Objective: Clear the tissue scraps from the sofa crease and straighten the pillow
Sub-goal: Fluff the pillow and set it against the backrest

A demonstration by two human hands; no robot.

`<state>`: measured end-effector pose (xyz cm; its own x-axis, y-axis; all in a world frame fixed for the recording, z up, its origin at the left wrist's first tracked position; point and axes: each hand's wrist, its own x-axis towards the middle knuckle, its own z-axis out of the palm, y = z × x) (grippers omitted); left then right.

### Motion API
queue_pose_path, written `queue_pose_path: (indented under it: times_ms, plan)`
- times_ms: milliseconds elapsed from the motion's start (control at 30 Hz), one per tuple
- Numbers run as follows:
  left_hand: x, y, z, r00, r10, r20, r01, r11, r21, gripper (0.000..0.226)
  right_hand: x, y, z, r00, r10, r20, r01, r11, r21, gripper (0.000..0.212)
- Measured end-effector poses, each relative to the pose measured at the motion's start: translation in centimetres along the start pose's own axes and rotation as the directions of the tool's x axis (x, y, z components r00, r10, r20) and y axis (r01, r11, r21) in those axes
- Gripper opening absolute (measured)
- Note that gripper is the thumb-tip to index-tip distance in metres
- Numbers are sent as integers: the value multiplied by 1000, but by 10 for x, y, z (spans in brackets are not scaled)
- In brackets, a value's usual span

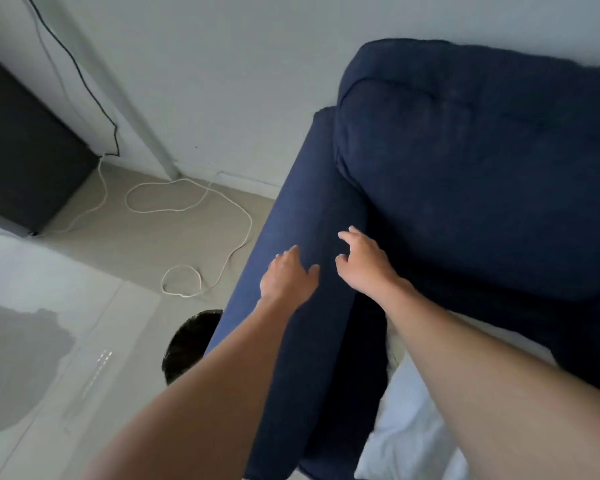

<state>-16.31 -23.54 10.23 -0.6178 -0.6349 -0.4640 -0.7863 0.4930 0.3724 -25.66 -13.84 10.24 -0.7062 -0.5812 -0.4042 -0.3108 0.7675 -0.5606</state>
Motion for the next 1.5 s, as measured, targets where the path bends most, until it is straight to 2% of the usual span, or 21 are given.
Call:
queue_pose_path:
  times_ms: [133,333,467,633,700,767,833,900,1000,1100,1167,1233,1333,1433,1500]
  plan:
    - [-9,57,37,992,98,82,-99,995,-1,56,-18,61,-31,994,80,-78,-78,997,28,54]
    - [-39,121,101,972,127,198,-132,991,14,55,-66,161,-54,946,292,-142,-271,951,149,51]
    - [-56,144,145,952,136,274,-156,987,50,56,-95,219,-52,891,431,-145,-395,891,222,51]
    - [-67,145,194,933,97,347,-141,985,101,63,-120,272,-37,834,531,-151,-492,838,235,54]
    - [-68,138,212,935,81,345,-128,985,114,71,-128,292,-27,784,600,-156,-560,794,236,60]
    - [-69,132,227,937,24,348,-66,992,111,86,-135,310,-13,705,691,-162,-644,718,263,73]
    - [-70,127,237,928,-97,359,84,995,51,110,-142,323,1,592,802,-85,-739,581,342,93]
    - [-71,122,243,897,-239,373,271,962,-34,129,-150,328,12,510,858,65,-778,428,460,108]
    - [-74,124,246,824,-339,455,438,889,-131,133,-154,329,16,491,861,135,-738,329,589,119]
    - [-74,125,240,818,-351,455,478,855,-200,128,-149,331,9,455,868,200,-667,184,722,130]
    - [-71,125,235,809,-363,463,499,840,-213,119,-147,330,-2,465,839,283,-624,84,777,122]
    - [-71,128,224,818,-323,476,479,840,-254,100,-148,327,-13,515,803,299,-586,75,807,99]
    - [-66,134,207,869,-236,436,405,846,-349,77,-146,322,-19,536,817,213,-495,100,863,79]
    - [-62,140,192,920,-153,361,302,864,-403,78,-144,307,-22,535,837,116,-400,130,907,82]
    - [-58,147,182,951,-100,291,222,878,-424,83,-138,299,-28,548,835,51,-346,171,922,70]
